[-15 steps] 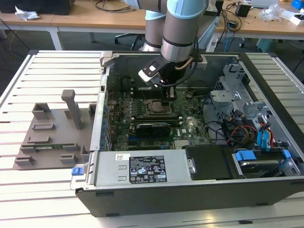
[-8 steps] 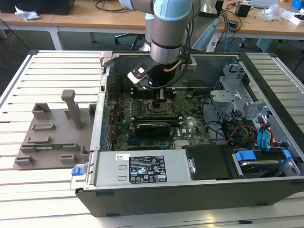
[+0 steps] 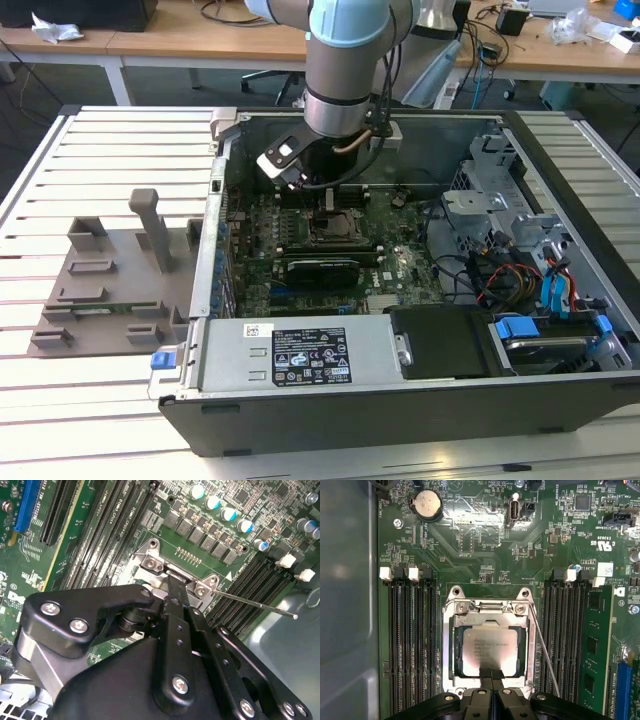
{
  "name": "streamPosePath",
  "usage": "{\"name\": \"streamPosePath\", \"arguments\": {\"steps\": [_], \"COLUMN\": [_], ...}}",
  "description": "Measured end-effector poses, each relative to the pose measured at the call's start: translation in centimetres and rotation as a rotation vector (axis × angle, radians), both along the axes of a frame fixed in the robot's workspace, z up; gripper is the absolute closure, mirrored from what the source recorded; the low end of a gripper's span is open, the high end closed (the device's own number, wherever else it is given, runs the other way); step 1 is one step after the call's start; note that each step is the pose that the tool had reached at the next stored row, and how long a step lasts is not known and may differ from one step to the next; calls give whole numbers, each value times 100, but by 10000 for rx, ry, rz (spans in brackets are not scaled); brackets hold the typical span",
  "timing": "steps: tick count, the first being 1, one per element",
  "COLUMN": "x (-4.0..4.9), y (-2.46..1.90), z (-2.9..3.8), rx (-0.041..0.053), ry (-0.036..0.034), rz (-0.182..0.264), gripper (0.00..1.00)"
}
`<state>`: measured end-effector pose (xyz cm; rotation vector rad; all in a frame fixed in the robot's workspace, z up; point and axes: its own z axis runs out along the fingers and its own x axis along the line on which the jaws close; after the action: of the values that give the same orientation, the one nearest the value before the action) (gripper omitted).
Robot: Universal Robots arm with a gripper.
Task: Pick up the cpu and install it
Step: 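Close the cpu cover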
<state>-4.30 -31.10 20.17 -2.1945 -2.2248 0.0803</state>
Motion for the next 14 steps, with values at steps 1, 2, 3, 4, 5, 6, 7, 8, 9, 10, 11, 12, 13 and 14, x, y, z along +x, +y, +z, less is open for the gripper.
{"name": "streamPosePath", "arguments": {"steps": [1, 2, 3, 4, 5, 6, 7, 8, 9, 10, 11, 12, 13, 14], "x": [11, 25, 82, 121, 146, 167, 202, 213, 220, 224, 225, 225, 225, 225], "y": [-1, 0, 3, 5, 5, 3, 2, 1, 2, 2, 2, 2, 1, 1], "z": [3, 5, 14, 23, 30, 41, 74, 116, 151, 190, 241, 267, 282, 299], "rx": [-1, -1, 13, 22, 23, 12, 9, 6, 6, 5, 6, 5, 4, 5], "ry": [8, 10, 9, 26, 42, 68, 101, 117, 125, 131, 133, 134, 134, 134], "rz": [-4, -7, 1, 2, 4, 4, 1, 1, 2, 1, -1, -1, 0, 0], "gripper": [89, 89, 89, 89, 89, 89, 89, 89, 89, 89, 89, 89, 89, 89]}}
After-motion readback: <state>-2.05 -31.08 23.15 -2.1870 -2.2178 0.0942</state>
